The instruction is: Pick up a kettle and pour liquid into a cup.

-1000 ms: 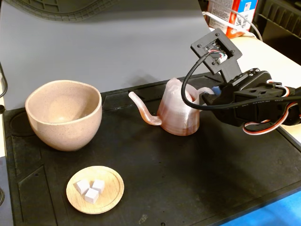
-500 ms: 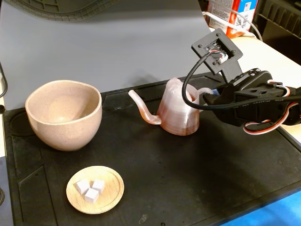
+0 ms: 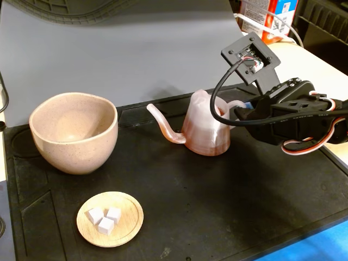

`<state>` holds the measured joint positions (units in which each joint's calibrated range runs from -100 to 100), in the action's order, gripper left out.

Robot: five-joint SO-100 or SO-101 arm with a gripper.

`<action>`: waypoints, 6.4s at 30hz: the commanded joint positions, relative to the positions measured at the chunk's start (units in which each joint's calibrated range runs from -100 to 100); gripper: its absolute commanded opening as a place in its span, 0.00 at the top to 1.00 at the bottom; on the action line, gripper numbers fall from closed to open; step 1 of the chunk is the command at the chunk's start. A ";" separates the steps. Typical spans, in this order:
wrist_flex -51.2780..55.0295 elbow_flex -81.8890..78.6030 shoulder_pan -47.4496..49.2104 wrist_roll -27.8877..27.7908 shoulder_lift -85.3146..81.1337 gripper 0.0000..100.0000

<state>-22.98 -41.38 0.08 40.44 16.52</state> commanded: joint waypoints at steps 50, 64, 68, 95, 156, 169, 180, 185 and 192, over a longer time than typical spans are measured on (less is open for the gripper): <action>16.45 10.17 6.12 2.30 -21.56 0.99; 16.45 16.52 7.95 -0.53 -16.35 0.99; 16.45 17.24 7.95 -0.58 -15.50 0.99; 16.45 23.60 9.93 -6.83 -10.12 0.99; 17.05 40.48 9.32 -22.15 -2.27 0.99; 17.14 39.57 6.50 -10.19 -2.96 0.99; 17.14 19.97 0.80 -4.47 -14.39 0.99; 16.36 10.89 -1.64 -3.68 -16.01 0.99; 6.94 8.08 -1.48 -3.89 -9.10 0.99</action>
<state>-8.01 -33.79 -1.28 36.41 5.48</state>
